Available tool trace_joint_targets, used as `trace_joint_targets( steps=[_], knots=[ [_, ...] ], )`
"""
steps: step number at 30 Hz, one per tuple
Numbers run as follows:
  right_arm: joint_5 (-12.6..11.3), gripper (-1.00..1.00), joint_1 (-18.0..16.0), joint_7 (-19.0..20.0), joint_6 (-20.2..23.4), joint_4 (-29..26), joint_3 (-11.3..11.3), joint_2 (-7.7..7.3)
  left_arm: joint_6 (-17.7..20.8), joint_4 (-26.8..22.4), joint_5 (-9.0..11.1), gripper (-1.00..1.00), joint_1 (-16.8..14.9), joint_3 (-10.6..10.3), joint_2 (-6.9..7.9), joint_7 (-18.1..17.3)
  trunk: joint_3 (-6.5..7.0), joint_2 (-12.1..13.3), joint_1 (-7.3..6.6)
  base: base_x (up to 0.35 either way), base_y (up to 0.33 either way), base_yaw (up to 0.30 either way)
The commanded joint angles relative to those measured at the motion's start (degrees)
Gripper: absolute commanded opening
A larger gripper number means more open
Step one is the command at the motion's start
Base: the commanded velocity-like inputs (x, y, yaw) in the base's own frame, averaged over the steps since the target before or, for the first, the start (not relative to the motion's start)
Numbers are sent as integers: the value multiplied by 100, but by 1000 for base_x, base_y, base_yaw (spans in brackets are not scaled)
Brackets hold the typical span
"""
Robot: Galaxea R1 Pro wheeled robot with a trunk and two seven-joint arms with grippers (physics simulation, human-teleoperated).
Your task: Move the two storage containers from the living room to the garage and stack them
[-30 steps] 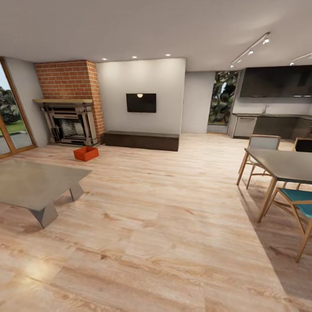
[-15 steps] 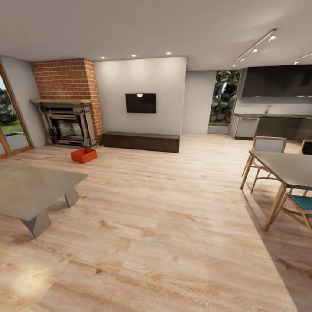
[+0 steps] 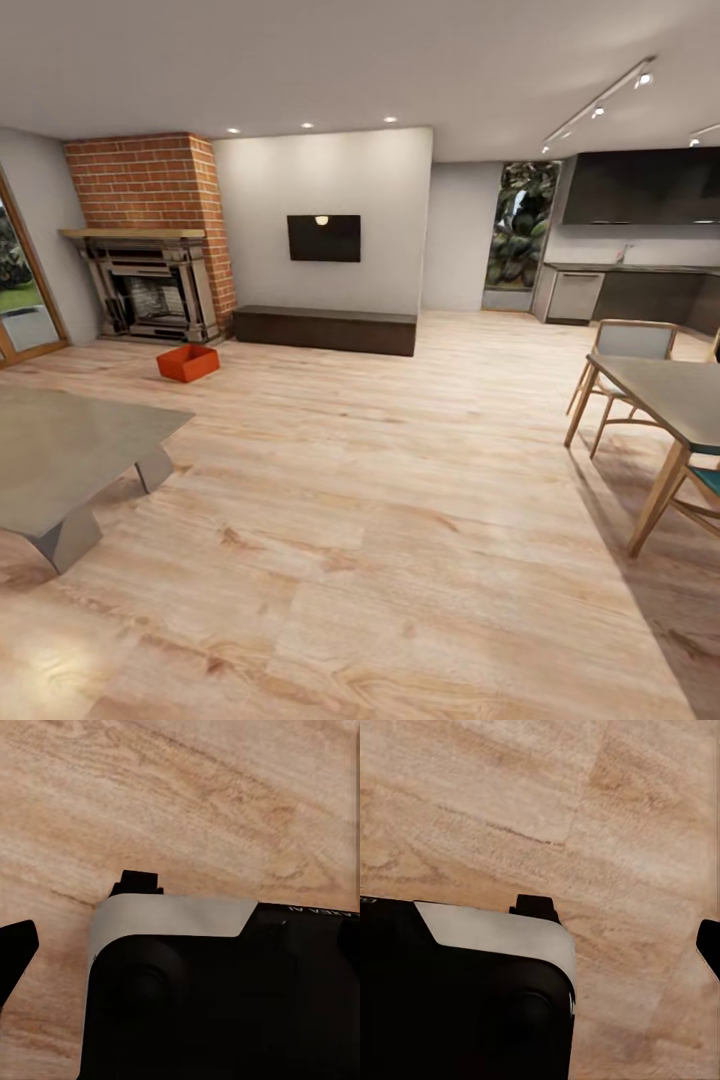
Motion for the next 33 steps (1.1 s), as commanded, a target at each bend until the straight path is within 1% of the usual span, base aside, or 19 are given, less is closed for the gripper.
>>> trace_joint_targets(
  steps=[1, 33],
  knots=[
    [-52, 100, -9, -6, -32, 17, 48, 5, -15, 8, 52, 100, -5, -1, 2, -29, -6, -3, 3, 319, 0, 0],
    [-44, 100, -8, -6, -28, 17, 48, 5, -15, 8, 52, 100, -5, 0, 2, -24, -6, -3, 3, 318, 0, 0]
  ],
)
